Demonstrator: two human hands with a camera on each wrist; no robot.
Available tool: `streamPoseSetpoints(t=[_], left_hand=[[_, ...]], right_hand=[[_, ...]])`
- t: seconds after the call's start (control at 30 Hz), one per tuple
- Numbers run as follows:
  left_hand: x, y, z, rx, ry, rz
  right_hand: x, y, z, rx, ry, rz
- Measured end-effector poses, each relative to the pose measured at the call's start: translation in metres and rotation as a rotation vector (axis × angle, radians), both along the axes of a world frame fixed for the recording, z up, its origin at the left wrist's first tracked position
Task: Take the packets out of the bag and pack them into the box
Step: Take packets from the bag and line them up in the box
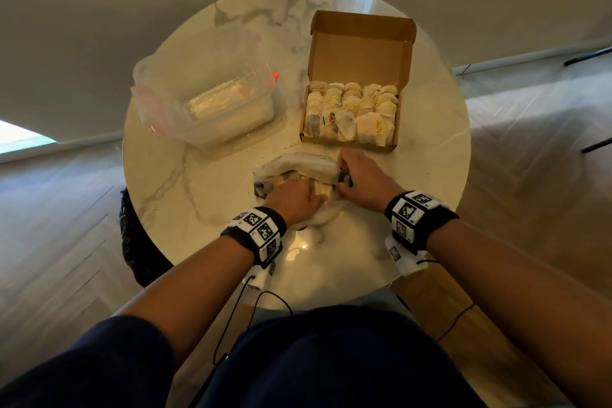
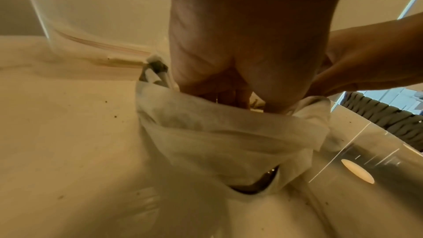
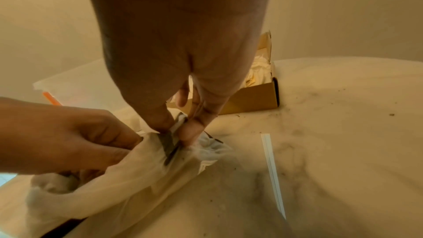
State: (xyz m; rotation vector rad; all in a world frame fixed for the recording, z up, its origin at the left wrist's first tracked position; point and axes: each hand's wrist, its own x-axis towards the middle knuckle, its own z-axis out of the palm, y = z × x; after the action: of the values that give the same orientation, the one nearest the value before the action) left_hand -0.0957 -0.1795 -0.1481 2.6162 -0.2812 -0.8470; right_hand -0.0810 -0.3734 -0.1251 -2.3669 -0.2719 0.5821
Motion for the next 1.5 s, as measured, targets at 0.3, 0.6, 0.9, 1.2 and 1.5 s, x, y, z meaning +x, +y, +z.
streamPoseSetpoints(t=[0.3,0.6,0.9,1.2,1.5], left_hand=[[0.005,0.007,0.005,-0.118,-0.04,0.052],[0.009,0.005,0.019,-0.335,-0.123,-0.034],[0.007,0.013,0.028,-0.463,-0.257,-0.093],[-0.006,0.008,0.013,-0.28,-0.095,0.074],[-0.017,-0.012,-0.006,-0.061,0.043,-0.059]], right_hand=[[0.003,-0.008,0.006,-0.004,-0.035,-0.02],[0.0,-0.012,0.008,-0.15,-0.17,0.122],[-0.002,0.003,0.01,-0.222,-0.187,0.259],[0.001,0.0,0.004,-0.234,-0.259,0.216],[0.009,-0.002,-0.004,-0.211,-0.132,0.226]])
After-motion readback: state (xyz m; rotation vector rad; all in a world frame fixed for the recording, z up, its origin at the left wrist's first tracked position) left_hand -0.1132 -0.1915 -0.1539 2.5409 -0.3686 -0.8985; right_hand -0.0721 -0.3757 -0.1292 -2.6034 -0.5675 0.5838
